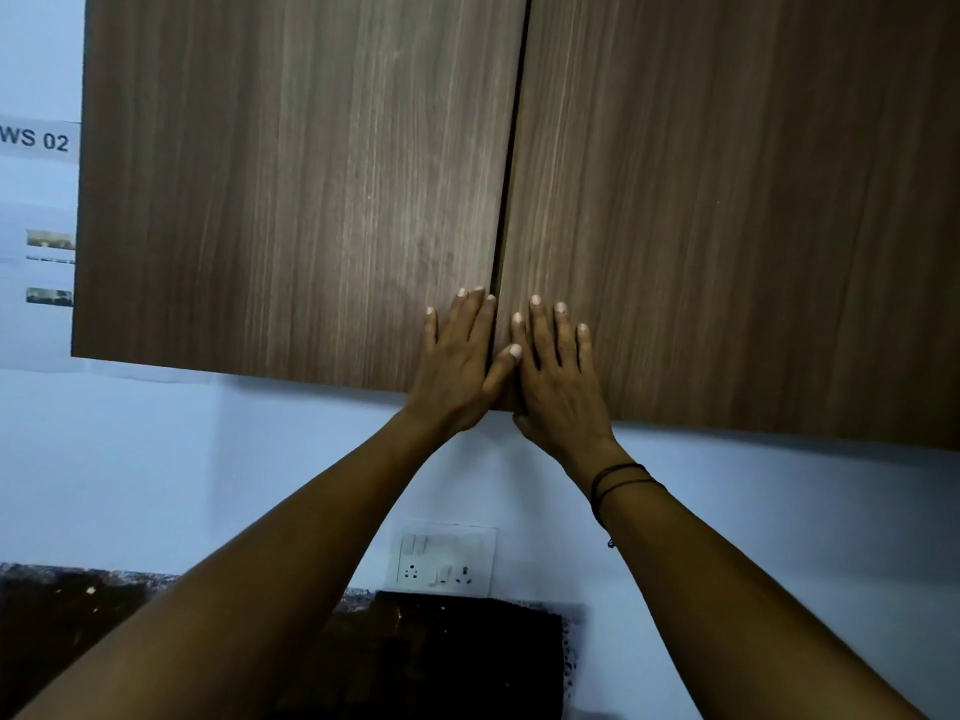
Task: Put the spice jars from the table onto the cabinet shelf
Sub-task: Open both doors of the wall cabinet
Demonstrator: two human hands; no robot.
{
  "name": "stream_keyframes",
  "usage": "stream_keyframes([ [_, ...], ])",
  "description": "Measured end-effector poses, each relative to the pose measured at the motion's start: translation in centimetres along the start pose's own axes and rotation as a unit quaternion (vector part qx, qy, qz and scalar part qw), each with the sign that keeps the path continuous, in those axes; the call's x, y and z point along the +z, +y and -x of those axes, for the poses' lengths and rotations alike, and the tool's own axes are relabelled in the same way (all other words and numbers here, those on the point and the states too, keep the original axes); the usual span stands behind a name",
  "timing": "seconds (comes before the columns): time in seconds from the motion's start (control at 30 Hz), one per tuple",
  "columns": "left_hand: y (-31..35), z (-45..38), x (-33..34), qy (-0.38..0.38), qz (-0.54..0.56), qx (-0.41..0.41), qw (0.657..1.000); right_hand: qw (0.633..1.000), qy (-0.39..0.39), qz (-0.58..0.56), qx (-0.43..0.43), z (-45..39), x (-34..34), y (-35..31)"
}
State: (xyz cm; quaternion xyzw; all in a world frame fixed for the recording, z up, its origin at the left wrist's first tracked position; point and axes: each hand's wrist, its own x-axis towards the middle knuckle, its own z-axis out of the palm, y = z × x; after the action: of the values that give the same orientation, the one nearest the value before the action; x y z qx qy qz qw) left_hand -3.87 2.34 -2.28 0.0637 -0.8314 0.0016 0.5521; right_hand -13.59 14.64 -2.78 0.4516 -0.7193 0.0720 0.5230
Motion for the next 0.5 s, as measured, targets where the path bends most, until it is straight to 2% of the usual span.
stream_keyframes([
  [0.1, 1.7, -1.1, -0.9, -0.006, 0.142, -0.023, 0.990, 0.999, 0.028, -0.009, -0.023, 1.2, -1.1, 0.6],
  [0.2, 4.1, -1.9, -1.8, -0.038, 0.353, -0.048, 0.934, 0.996, 0.063, -0.031, -0.049, 2.7, -2.5, 1.2],
  [0.3, 6.4, -1.8, -2.6, -0.009, 0.414, -0.045, 0.909, 0.986, 0.080, -0.104, -0.100, 4.2, -4.5, 2.7],
  [0.37, 8.2, -1.2, -3.1, 0.019, 0.440, -0.022, 0.898, 0.978, 0.076, -0.163, -0.105, 5.2, -6.6, 3.8],
  [0.5, 13.2, -0.3, -4.2, 0.058, 0.517, 0.008, 0.854, 0.946, 0.141, -0.292, -0.023, 6.7, -11.2, 5.2],
])
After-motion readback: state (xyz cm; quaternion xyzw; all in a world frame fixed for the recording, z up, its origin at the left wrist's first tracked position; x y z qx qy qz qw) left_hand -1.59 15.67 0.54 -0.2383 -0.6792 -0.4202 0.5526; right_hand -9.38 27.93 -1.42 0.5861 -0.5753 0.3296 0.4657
